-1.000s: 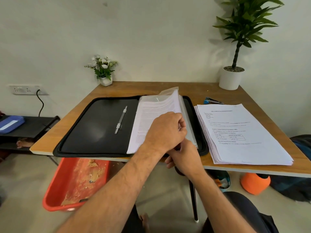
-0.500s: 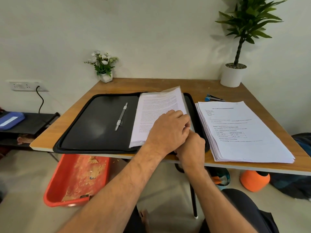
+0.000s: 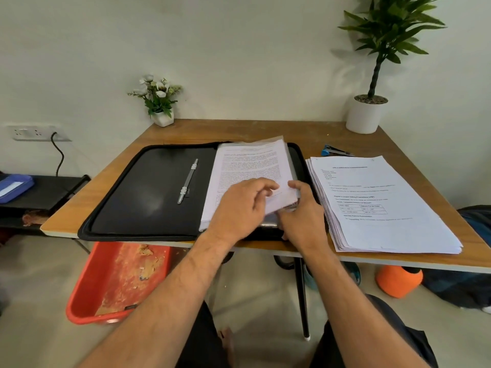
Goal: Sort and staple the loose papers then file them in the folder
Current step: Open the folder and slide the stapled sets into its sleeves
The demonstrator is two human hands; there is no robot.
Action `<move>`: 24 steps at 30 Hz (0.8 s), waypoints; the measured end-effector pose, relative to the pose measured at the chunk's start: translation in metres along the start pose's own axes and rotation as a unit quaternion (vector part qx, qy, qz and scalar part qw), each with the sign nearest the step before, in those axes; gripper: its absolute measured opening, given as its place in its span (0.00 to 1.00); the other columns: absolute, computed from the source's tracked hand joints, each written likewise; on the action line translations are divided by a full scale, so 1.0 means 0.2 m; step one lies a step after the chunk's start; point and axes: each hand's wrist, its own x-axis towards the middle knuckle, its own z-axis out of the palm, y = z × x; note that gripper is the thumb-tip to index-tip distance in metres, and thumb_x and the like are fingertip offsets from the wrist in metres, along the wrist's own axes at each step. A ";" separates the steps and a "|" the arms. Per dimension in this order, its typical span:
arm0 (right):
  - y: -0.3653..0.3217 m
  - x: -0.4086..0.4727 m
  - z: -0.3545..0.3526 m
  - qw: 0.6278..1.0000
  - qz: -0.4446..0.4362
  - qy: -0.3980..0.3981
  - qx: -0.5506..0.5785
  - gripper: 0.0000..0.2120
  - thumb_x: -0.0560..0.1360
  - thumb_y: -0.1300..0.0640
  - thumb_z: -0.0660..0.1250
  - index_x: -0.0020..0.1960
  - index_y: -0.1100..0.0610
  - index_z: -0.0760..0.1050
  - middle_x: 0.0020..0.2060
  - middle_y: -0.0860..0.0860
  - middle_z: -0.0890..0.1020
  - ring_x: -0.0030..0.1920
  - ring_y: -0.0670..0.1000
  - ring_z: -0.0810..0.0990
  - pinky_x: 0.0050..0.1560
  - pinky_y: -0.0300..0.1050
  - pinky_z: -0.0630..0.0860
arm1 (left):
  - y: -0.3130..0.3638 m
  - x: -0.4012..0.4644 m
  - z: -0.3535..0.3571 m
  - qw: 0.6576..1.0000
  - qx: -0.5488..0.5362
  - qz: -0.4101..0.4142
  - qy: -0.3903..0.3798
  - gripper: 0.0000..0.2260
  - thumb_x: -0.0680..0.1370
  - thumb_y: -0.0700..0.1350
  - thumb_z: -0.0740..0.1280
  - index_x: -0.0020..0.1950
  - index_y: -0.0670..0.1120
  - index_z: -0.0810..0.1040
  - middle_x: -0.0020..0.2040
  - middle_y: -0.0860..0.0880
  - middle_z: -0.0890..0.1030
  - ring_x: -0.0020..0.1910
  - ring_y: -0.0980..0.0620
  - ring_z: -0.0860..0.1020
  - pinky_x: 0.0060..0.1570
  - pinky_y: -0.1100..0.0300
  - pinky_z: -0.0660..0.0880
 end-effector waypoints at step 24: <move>0.03 0.04 -0.01 0.993 0.085 -0.031 0.077 0.38 0.75 0.57 0.75 0.79 0.53 0.60 0.38 0.50 0.85 0.29 0.50 0.84 0.33 0.43 0.82 | -0.44 0.02 -0.07 0.966 -0.067 -0.249 0.011 0.22 0.82 0.39 0.62 0.75 0.54 0.72 0.78 0.53 0.67 0.78 0.54 0.65 0.77 0.55 0.60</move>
